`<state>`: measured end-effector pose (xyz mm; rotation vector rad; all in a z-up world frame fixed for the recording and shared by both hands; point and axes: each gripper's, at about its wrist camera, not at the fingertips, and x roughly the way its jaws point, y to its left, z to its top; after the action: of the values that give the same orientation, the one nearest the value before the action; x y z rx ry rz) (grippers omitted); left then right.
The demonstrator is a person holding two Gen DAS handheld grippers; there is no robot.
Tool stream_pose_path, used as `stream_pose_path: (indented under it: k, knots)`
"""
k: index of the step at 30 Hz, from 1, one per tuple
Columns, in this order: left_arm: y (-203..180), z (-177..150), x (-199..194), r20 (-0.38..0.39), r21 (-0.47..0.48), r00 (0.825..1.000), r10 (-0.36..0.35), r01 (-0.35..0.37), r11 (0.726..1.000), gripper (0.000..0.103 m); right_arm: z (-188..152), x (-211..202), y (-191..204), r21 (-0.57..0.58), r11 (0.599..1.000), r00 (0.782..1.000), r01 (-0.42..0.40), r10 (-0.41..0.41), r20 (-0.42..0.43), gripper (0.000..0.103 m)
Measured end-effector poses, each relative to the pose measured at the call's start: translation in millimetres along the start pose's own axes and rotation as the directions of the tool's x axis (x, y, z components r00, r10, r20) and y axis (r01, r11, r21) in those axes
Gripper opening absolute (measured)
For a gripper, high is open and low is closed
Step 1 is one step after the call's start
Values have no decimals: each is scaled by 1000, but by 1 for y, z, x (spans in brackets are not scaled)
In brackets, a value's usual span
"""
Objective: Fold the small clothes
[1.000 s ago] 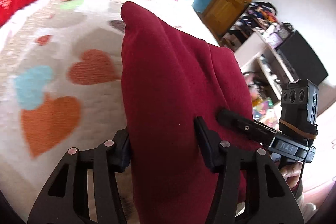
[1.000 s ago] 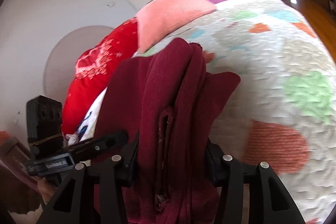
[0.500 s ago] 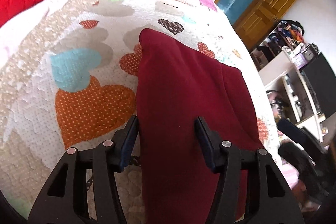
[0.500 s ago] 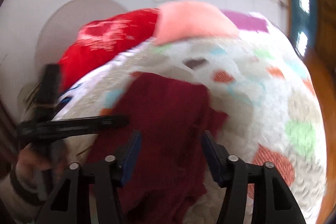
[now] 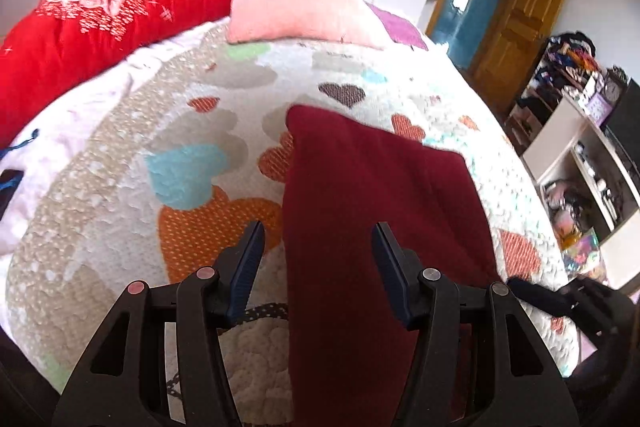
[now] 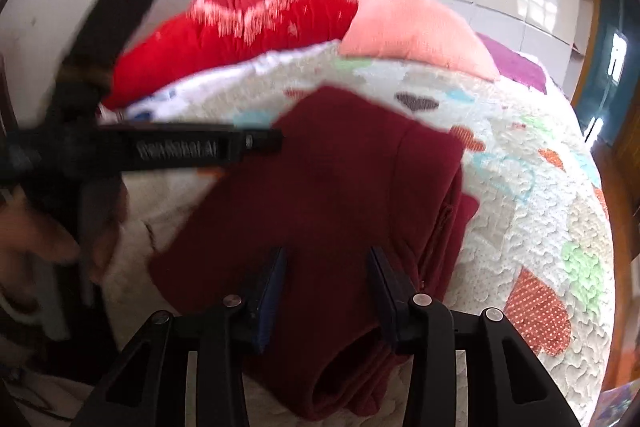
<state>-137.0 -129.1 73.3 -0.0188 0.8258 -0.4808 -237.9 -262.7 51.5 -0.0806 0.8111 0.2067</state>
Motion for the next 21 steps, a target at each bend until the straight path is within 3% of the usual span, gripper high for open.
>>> stream_pose_path:
  k: [3,7,14,21]
  knots:
    - [0,0,-10,29,-5,999,31,-31,999,55,9,-18,-3,39,997,996,66,-68,56,47]
    - [-3,-2,-20,42,6,997,62,-62,998,55,16,-24,-4,90,982,983,166,-172,69,47]
    - [-8,-6,-32,54,25,996,75,-77,997,55,19,-21,-9,199,962,977,189,-205,66,50]
    - [-14,-9,-43,99,51,989,107,-112,992,56,23,-20,-12,218,953,971,212,-231,65,68]
